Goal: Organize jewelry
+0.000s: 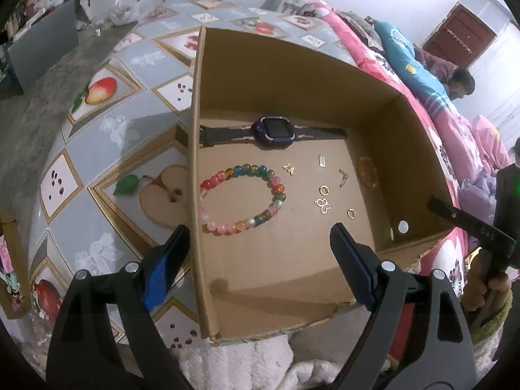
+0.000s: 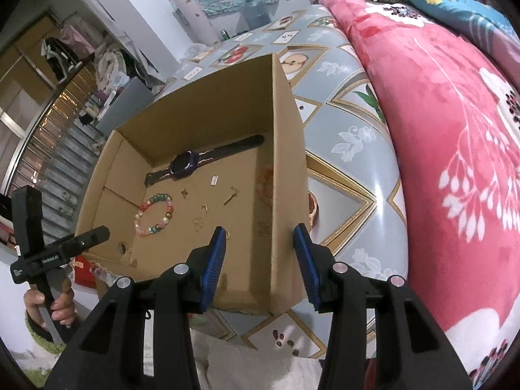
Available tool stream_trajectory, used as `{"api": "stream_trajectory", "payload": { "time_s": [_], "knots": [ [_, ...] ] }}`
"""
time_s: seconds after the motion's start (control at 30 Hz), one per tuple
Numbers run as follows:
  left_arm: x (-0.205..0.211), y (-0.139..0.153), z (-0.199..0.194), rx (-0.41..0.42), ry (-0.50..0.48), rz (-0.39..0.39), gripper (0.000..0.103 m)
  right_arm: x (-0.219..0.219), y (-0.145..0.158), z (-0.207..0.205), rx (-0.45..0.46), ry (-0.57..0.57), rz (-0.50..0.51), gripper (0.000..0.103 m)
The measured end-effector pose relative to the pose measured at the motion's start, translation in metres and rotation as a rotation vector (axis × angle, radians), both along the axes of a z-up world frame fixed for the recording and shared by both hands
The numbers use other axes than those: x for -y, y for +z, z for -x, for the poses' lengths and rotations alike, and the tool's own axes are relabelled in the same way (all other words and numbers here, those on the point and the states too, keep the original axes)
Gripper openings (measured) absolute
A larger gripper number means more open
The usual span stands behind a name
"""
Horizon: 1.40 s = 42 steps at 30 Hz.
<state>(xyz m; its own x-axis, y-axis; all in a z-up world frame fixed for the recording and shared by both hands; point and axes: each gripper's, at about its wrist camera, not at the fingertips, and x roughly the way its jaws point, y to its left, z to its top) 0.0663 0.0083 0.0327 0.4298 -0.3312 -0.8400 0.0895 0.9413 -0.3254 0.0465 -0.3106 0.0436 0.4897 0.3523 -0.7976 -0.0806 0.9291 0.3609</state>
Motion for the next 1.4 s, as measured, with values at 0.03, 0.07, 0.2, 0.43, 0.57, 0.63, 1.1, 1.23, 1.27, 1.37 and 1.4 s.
{"api": "stream_trajectory", "payload": {
  "time_s": [0.03,0.07,0.2,0.43,0.57,0.63,1.1,1.23,1.27,1.37,1.4],
  "knots": [
    [0.001,0.0,0.0,0.007,0.001,-0.008,0.083,0.0,0.0,0.001,0.005,-0.002,-0.002,0.045],
    [0.002,0.0,0.001,0.016,0.003,-0.018,0.083,0.001,0.0,0.001,0.008,-0.009,-0.017,0.045],
    [0.003,0.007,0.013,0.091,0.037,-0.071,0.085,0.006,0.005,0.01,0.068,-0.048,-0.035,0.056],
    [-0.012,0.032,0.047,0.239,0.141,-0.134,0.088,0.012,0.027,0.047,0.202,-0.105,0.042,0.069],
    [-0.02,0.046,0.072,0.312,0.177,-0.143,0.091,0.012,0.042,0.074,0.291,-0.136,0.09,0.075],
    [-0.022,0.05,0.081,0.325,0.191,-0.131,0.092,0.01,0.046,0.085,0.315,-0.139,0.093,0.077],
    [0.007,0.066,0.116,0.404,0.161,-0.146,0.095,-0.046,0.038,0.124,0.371,-0.06,0.237,0.093],
    [0.017,0.064,0.119,0.421,0.194,-0.177,0.095,-0.059,0.04,0.127,0.393,-0.035,0.295,0.096],
    [0.019,0.063,0.12,0.425,0.201,-0.187,0.095,-0.063,0.04,0.128,0.4,-0.03,0.31,0.096],
    [0.029,0.06,0.118,0.429,0.2,-0.232,0.095,-0.068,0.04,0.129,0.407,-0.03,0.349,0.096],
    [0.032,0.059,0.117,0.426,0.193,-0.241,0.095,-0.068,0.04,0.129,0.409,-0.034,0.362,0.096]
  ]
}}
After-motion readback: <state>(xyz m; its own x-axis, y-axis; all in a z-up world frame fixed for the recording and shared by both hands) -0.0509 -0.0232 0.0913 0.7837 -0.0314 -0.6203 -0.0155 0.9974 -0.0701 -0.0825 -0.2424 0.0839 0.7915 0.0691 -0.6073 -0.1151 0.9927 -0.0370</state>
